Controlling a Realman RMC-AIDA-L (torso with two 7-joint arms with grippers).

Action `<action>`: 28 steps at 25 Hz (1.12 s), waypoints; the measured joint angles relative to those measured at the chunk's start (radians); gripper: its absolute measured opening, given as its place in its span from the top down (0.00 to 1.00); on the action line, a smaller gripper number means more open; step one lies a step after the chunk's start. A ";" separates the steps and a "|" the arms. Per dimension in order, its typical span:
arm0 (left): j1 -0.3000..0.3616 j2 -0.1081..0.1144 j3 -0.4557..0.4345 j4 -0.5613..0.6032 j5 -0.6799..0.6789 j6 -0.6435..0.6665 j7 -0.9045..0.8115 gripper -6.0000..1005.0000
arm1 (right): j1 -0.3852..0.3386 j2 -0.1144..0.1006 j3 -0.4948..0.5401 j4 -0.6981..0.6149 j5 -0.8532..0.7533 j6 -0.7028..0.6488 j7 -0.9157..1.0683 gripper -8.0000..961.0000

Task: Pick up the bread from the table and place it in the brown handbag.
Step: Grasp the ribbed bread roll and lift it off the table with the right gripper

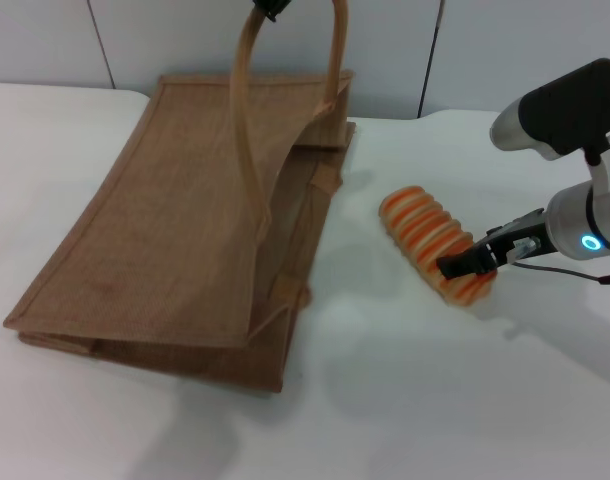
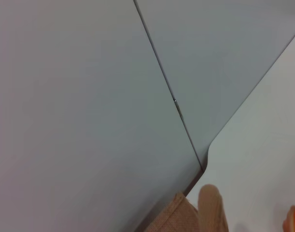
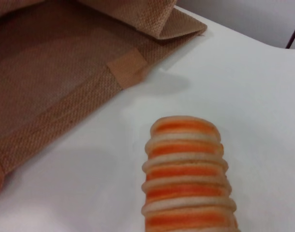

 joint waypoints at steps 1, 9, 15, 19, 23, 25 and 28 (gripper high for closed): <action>0.000 0.000 0.000 0.000 0.000 0.000 0.000 0.88 | 0.000 0.000 -0.001 0.000 0.000 0.000 0.001 0.11; -0.008 0.001 0.001 0.000 0.000 0.000 0.000 0.88 | 0.012 0.001 -0.014 0.015 -0.004 0.001 0.016 0.11; -0.008 0.000 0.001 0.001 0.000 0.001 0.000 0.88 | 0.023 0.001 -0.018 0.028 -0.006 0.001 0.023 0.11; -0.008 0.000 0.001 0.001 0.000 0.000 0.000 0.88 | 0.026 -0.001 -0.018 0.030 -0.001 0.007 0.030 0.12; -0.008 0.000 0.001 0.002 0.000 0.000 -0.001 0.88 | 0.027 -0.001 -0.013 0.031 0.000 0.012 0.030 0.23; -0.008 0.000 0.001 0.002 0.000 0.000 -0.001 0.88 | 0.027 -0.001 -0.011 0.031 0.000 0.013 0.030 0.30; -0.008 0.000 0.001 0.002 0.000 0.001 -0.001 0.88 | 0.027 -0.001 -0.012 0.027 0.000 0.013 0.027 0.39</action>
